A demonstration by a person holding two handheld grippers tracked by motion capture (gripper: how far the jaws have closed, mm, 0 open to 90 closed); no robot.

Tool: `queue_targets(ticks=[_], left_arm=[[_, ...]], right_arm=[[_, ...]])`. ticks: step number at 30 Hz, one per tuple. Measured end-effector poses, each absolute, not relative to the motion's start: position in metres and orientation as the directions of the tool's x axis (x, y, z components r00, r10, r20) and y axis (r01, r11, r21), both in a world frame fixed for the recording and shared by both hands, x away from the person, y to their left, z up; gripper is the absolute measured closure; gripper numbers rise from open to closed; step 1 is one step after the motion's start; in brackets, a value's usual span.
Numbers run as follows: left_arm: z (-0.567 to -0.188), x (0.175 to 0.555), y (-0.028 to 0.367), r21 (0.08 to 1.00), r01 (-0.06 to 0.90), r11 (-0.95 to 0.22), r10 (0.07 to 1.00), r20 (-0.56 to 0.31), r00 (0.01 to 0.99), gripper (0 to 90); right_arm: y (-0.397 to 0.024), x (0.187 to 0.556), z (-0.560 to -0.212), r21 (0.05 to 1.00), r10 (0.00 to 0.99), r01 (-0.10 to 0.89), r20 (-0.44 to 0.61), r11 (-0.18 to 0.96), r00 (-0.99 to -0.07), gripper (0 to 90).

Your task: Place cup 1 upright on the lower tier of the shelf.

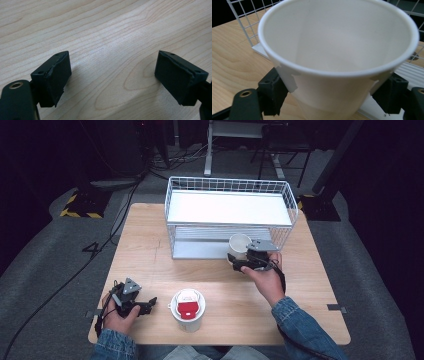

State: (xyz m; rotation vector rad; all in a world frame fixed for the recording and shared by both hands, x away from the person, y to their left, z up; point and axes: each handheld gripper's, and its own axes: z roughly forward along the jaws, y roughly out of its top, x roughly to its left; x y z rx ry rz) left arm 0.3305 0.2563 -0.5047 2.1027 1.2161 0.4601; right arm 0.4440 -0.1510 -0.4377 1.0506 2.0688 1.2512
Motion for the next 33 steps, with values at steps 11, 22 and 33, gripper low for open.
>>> queue_targets(ticks=[11, 22, 33], left_arm=[[-0.505, 0.330, 0.256, 0.694, 0.629, -0.350, 0.862, -0.023, 0.506, 14.4], [-0.505, 0.330, 0.256, 0.691, 0.632, -0.352, 0.862, -0.023, 0.506, 14.4], [-0.505, 0.330, 0.256, 0.691, 0.631, -0.351, 0.862, -0.023, 0.506, 14.4]], right_arm=[[-0.136, 0.471, -0.445, 0.910, 0.847, 0.330, -0.040, 0.249, -0.529, 23.0], [-0.124, 0.487, -0.455, 0.911, 0.853, 0.318, -0.068, 0.265, -0.517, 22.9], [-0.114, 0.499, -0.465, 0.912, 0.866, 0.323, -0.066, 0.254, -0.495, 22.9]])
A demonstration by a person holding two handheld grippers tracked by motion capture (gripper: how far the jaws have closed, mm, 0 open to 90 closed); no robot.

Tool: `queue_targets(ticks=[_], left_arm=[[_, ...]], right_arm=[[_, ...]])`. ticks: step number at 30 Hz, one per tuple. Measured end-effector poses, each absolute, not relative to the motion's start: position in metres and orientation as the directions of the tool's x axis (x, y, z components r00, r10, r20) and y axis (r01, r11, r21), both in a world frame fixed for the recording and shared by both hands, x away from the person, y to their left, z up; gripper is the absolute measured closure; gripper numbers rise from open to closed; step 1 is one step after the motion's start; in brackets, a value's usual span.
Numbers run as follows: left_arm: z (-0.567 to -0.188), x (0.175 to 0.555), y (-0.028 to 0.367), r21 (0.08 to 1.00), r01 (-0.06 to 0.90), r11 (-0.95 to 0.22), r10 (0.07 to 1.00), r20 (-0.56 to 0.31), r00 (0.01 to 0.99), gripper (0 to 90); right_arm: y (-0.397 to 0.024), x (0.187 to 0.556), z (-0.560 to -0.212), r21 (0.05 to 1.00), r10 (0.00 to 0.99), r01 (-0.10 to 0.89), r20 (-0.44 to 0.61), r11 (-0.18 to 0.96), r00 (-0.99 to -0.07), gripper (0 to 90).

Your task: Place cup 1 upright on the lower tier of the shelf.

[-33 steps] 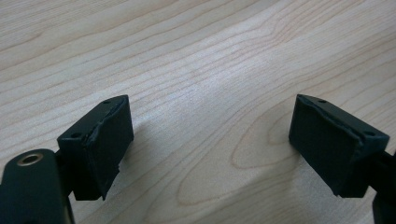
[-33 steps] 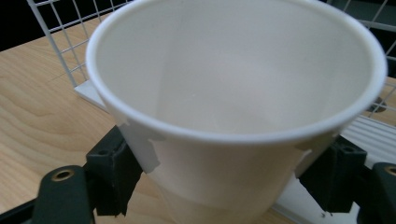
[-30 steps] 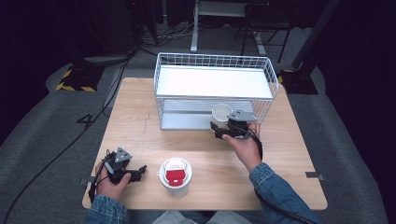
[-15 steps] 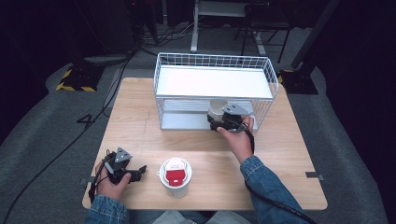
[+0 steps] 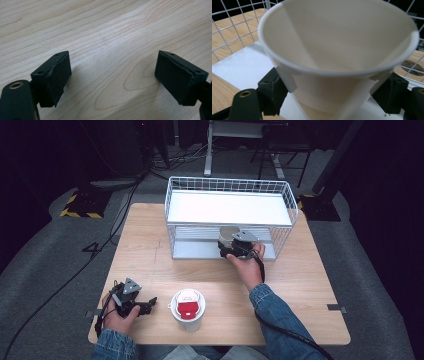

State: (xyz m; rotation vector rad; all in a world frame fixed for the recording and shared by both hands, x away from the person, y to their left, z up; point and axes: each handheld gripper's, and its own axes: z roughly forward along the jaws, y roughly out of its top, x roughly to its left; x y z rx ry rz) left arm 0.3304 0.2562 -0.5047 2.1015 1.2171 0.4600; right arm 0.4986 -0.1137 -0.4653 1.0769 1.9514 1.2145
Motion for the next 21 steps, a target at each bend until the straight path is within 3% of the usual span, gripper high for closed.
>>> queue_targets(ticks=[16, 21], left_arm=[[-0.505, 0.330, 0.256, 0.690, 0.632, -0.352, 0.862, -0.023, 0.506, 14.4], [-0.505, 0.330, 0.256, 0.691, 0.632, -0.352, 0.863, -0.023, 0.505, 14.4]], right_arm=[[-0.108, 0.511, -0.474, 0.897, 0.870, 0.356, -0.061, 0.262, -0.488, 22.3], [-0.109, 0.513, -0.475, 0.907, 0.865, 0.349, -0.034, 0.237, -0.501, 15.7]])
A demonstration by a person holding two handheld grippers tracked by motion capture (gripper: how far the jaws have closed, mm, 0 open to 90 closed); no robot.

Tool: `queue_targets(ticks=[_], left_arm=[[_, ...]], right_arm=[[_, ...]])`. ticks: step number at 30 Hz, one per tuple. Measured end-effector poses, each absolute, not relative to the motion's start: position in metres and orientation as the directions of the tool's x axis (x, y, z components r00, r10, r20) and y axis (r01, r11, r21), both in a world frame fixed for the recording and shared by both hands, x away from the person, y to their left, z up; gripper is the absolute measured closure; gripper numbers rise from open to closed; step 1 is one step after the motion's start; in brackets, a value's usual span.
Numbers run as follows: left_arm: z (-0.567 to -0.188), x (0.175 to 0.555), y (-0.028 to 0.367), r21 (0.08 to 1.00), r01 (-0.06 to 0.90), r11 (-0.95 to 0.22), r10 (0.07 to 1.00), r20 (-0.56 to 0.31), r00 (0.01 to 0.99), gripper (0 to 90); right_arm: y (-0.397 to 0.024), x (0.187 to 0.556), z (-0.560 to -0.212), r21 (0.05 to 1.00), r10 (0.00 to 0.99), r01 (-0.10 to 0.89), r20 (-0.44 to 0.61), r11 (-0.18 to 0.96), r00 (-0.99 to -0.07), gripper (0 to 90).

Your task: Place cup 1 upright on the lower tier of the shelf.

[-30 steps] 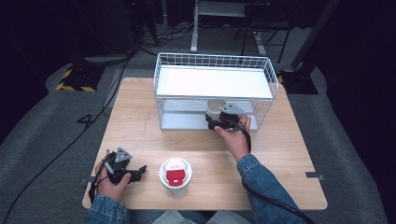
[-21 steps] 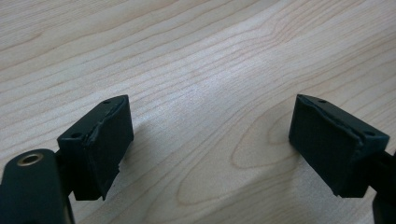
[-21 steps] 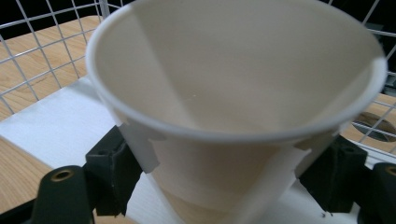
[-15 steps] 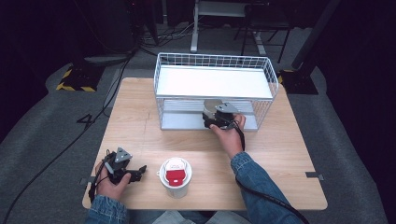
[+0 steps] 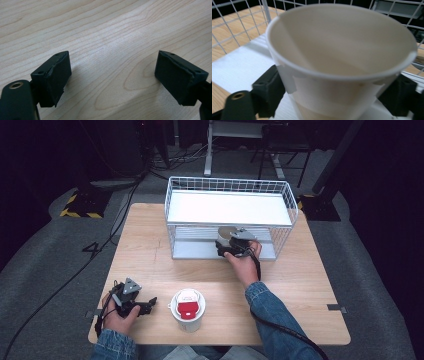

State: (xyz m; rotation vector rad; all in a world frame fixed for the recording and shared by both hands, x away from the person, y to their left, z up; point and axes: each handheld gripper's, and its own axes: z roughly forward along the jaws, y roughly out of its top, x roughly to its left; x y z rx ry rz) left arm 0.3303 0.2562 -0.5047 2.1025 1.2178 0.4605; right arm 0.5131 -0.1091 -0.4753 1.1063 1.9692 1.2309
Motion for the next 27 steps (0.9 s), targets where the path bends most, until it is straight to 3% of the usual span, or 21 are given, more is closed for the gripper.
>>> queue_targets(ticks=[8, 27], left_arm=[[-0.505, 0.330, 0.256, 0.690, 0.633, -0.351, 0.863, -0.024, 0.505, 14.4], [-0.505, 0.330, 0.256, 0.690, 0.632, -0.353, 0.862, -0.023, 0.507, 14.4]], right_arm=[[-0.110, 0.512, -0.474, 0.885, 0.839, 0.355, -0.070, 0.301, -0.539, 15.2], [-0.140, 0.483, -0.450, 0.897, 0.812, 0.316, -0.077, 0.310, -0.579, 15.0]])
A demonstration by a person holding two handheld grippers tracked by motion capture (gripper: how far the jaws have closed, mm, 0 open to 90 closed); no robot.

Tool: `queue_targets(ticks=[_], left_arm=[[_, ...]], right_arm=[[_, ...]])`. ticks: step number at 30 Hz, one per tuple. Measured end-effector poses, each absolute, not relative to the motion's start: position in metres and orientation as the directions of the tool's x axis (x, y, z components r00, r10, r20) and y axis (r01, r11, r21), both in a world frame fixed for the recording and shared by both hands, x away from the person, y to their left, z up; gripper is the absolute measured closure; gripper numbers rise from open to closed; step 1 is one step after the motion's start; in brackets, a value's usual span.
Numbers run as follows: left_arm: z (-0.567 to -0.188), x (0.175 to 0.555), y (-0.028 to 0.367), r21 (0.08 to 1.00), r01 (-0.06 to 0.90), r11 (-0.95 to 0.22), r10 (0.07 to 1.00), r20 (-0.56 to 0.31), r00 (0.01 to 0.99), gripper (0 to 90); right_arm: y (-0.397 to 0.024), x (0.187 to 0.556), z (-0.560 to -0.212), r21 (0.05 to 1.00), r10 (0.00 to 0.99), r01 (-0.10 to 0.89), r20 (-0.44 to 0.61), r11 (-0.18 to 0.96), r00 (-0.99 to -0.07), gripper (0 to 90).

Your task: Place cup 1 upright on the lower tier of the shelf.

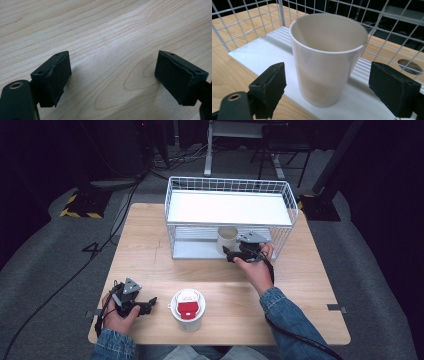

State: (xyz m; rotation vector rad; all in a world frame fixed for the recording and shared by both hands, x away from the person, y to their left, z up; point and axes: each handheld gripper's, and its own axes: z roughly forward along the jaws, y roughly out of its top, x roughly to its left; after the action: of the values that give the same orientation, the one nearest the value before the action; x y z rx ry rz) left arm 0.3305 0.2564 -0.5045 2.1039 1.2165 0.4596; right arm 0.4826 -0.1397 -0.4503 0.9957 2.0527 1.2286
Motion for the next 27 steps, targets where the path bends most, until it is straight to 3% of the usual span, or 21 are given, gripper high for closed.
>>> queue_targets(ticks=[12, 18, 27], left_arm=[[-0.505, 0.332, 0.256, 0.692, 0.633, -0.347, 0.863, -0.030, 0.505, 14.2], [-0.505, 0.332, 0.256, 0.692, 0.633, -0.347, 0.862, -0.030, 0.506, 14.2], [-0.505, 0.332, 0.256, 0.690, 0.633, -0.351, 0.861, -0.029, 0.508, 14.0]], right_arm=[[-0.171, 0.455, -0.432, 0.899, 0.794, 0.303, -0.075, 0.315, -0.603, 15.0], [-0.191, 0.441, -0.428, 0.878, 0.781, 0.358, -0.027, 0.317, -0.624, 15.4], [-0.223, 0.418, -0.419, 0.865, 0.762, 0.358, -0.042, 0.351, -0.647, 15.6]])
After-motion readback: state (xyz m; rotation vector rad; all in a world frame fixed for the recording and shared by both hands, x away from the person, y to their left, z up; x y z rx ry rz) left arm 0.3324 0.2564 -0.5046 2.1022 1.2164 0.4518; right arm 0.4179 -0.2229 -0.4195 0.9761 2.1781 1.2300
